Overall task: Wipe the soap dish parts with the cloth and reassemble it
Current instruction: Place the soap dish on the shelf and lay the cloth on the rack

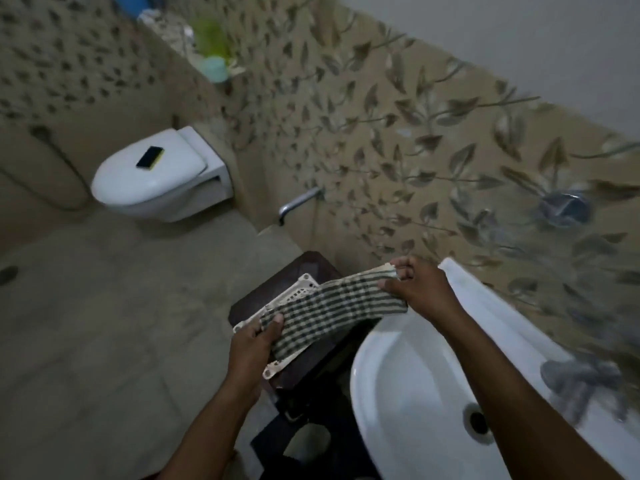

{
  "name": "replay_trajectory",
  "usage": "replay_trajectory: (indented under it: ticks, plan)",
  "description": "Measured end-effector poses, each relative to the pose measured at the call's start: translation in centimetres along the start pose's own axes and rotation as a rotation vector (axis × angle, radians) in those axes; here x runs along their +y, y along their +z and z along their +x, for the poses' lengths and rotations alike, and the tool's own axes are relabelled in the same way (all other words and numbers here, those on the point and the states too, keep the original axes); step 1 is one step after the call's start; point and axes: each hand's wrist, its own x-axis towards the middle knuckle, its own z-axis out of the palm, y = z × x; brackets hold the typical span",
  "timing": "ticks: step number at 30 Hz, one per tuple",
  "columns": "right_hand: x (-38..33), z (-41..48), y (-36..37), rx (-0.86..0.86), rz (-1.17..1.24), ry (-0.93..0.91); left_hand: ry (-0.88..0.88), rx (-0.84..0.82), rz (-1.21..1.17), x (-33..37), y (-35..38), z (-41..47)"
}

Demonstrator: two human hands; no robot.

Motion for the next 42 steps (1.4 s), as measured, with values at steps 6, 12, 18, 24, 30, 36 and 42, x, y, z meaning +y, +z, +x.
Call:
replay_trajectory:
  ticks: [6,12,18,24,30,36,42]
  plan:
    - [2.8,7.8,10.0,-0.123,-0.212,0.013,-0.117,0.214,0.007,-5.2,-4.1,5.3]
    - [7.9,13.9,17.6,-0.190,-0.366,0.049,-0.189,0.338,0.059,-10.5,-6.1,12.3]
    - [12.3,19.6,23.7,-0.269,-0.564,0.046,-0.244,0.412,0.157,-16.2,-7.6,17.9]
    - [14.4,21.5,27.2,-0.293,-0.809,-0.038,-0.235,0.445,0.342,-19.4,-7.7,19.8]
    - [14.9,21.2,28.4,-0.210,-0.913,-0.159,-0.167,0.511,0.705,-18.0,-6.7,20.0]
    - [15.0,20.9,27.9,-0.192,-0.952,-0.210,-0.137,0.505,0.812,-18.3,-6.4,19.4]
    - [13.1,19.8,25.4,-0.145,-0.809,-0.191,-0.053,0.463,0.811,-16.1,-5.8,17.6]
